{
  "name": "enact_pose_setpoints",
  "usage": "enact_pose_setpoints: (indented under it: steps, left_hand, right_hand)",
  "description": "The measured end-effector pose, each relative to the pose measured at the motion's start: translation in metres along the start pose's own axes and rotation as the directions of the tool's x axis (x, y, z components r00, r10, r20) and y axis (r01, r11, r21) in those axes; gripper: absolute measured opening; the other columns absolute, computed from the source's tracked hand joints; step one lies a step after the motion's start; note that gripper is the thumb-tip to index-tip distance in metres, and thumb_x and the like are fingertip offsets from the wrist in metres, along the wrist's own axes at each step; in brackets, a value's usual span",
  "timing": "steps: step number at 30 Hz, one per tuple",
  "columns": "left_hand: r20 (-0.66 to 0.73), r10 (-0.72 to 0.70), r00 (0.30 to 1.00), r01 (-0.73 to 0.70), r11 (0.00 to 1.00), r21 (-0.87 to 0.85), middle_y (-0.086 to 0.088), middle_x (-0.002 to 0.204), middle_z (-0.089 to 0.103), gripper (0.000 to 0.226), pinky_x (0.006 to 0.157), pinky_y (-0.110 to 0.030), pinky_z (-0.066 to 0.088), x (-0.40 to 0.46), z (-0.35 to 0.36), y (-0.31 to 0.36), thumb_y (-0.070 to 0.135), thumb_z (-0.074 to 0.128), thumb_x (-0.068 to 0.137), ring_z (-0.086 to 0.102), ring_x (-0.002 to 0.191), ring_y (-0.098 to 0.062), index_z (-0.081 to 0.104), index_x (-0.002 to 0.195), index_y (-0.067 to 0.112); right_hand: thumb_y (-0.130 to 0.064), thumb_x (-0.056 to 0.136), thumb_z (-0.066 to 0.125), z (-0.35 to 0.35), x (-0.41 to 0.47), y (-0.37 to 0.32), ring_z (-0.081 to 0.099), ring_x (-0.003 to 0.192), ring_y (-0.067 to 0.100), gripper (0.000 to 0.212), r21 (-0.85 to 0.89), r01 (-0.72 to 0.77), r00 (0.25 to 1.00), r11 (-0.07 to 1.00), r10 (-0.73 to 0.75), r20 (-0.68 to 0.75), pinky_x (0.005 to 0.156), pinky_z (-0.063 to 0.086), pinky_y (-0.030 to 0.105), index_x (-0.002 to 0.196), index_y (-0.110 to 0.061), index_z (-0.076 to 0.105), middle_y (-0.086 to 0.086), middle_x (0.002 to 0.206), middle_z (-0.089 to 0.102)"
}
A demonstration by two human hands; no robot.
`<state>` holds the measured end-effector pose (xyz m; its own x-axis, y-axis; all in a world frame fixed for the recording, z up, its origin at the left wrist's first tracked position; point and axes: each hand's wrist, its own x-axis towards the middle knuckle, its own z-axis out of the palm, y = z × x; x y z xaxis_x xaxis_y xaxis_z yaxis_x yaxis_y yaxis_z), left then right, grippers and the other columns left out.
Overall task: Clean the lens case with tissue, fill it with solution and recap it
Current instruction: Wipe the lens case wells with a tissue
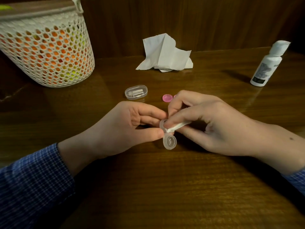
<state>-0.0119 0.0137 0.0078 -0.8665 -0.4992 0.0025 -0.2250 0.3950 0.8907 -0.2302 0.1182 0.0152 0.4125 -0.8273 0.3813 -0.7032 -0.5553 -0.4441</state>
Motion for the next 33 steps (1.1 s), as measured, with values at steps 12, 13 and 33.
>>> enact_pose_setpoints:
  steps: [12, 13, 33]
  left_hand:
    - [-0.113, 0.08, 0.99, -0.056, 0.978, 0.2, 0.011, 0.108, 0.077, 0.033, 0.091, -0.027, 0.059, -0.002, 0.009, 0.003, 0.015, 0.079, 0.081, 0.072, 0.103, -0.003, 0.074, 0.113, 0.021]
    - [-0.119, 0.085, 0.989, -0.059, 0.976, 0.21, 0.011, 0.108, 0.077, 0.033, 0.091, -0.027, 0.059, -0.002, 0.01, 0.004, 0.016, 0.079, 0.081, 0.072, 0.103, -0.002, 0.074, 0.113, 0.022]
    - [-0.114, 0.09, 0.989, -0.053, 0.953, 0.297, 0.019, 0.109, 0.074, 0.037, 0.095, -0.019, 0.053, -0.004, 0.011, 0.005, 0.025, 0.075, 0.084, 0.067, 0.107, 0.004, 0.07, 0.12, 0.031]
  right_hand:
    - [-0.032, 0.087, 0.071, 0.008, 0.002, -0.012, 0.064, 0.095, -0.002, 0.017, 0.16, -0.288, 0.957, 0.944, 0.288, 0.025, 0.087, 0.037, 0.002, 0.101, -0.03, 0.081, -0.021, 0.088, 0.069]
    - [-0.031, 0.087, 0.073, 0.008, 0.002, -0.011, 0.064, 0.096, -0.005, 0.015, 0.177, -0.311, 0.95, 0.934, 0.31, 0.034, 0.086, 0.039, 0.002, 0.099, -0.031, 0.081, -0.026, 0.086, 0.069]
    - [-0.027, 0.087, 0.075, 0.006, 0.0, -0.01, 0.063, 0.093, 0.0, 0.012, 0.229, -0.263, 0.957, 0.937, 0.284, -0.06, 0.091, 0.038, 0.005, 0.097, -0.025, 0.082, -0.014, 0.086, 0.068]
